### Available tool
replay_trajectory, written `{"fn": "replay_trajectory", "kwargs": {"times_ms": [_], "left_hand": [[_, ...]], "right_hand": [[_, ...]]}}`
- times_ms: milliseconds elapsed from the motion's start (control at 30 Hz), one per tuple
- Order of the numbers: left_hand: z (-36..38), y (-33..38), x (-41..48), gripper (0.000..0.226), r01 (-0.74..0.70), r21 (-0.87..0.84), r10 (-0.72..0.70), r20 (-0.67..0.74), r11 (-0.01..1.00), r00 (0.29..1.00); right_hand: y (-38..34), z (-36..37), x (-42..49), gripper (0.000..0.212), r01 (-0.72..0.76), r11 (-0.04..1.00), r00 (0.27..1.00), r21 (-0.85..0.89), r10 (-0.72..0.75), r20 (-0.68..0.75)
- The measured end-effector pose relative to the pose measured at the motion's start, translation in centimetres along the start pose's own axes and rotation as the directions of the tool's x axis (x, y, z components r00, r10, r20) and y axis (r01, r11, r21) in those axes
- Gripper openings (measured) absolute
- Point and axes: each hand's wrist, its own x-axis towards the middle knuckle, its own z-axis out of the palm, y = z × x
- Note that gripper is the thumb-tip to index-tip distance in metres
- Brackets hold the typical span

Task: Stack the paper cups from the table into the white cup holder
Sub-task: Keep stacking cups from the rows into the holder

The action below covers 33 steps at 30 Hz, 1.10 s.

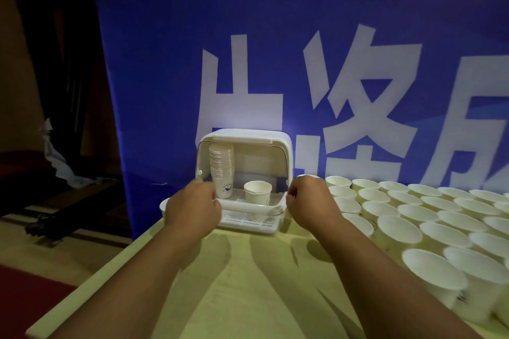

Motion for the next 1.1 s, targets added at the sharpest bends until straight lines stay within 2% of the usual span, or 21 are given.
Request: {"fn": "replay_trajectory", "kwargs": {"times_ms": [133,233,333,433,533,667,800,1000,1100], "left_hand": [[-0.9,-0.9,-1.3,0.025,0.122,0.105,-0.128,0.052,0.987,0.99],[-1.0,-1.0,-2.2,0.03,0.176,0.157,-0.193,0.097,0.972,0.976],[-0.5,-1.7,-3.0,0.029,0.198,0.109,-0.207,0.082,0.974,0.975],[-0.2,-2.2,-3.4,0.03,0.208,0.036,-0.211,0.074,0.977,0.975],[0.0,-2.4,-3.5,0.032,0.186,0.005,-0.186,0.032,0.982,0.982],[-0.4,-1.6,-3.1,0.012,0.157,-0.035,-0.158,-0.023,0.987,0.987],[-1.3,0.0,-2.4,0.01,0.082,-0.195,-0.105,-0.109,0.977,0.988],[-2.2,2.7,-0.4,0.015,-0.089,-0.348,-0.009,-0.271,0.933,0.962],[-1.6,3.6,1.0,0.018,-0.135,-0.394,0.004,-0.316,0.909,0.949]], "right_hand": [[1.8,-2.1,-2.7,0.022,-0.132,0.99,0.989,-0.058,0.127,-0.07],[2.6,-2.9,-4.4,0.028,-0.183,0.975,0.983,-0.123,0.178,-0.047],[2.9,-3.2,-5.3,0.033,-0.203,0.971,0.979,-0.128,0.202,-0.025],[3.1,-3.5,-5.7,0.028,-0.193,0.966,0.981,-0.172,0.193,-0.016],[3.6,-3.6,-6.0,0.025,-0.189,0.955,0.981,-0.229,0.196,0.005],[3.5,-3.6,-5.8,0.029,-0.187,0.951,0.982,-0.246,0.191,-0.007],[2.5,-3.5,-5.0,0.033,-0.177,0.956,0.984,-0.235,0.166,-0.068],[-0.1,-3.3,-3.4,0.025,-0.065,0.994,0.974,-0.088,0.044,-0.223],[-1.2,-3.1,-1.7,0.02,-0.046,0.999,0.958,0.018,0.049,-0.284]]}}
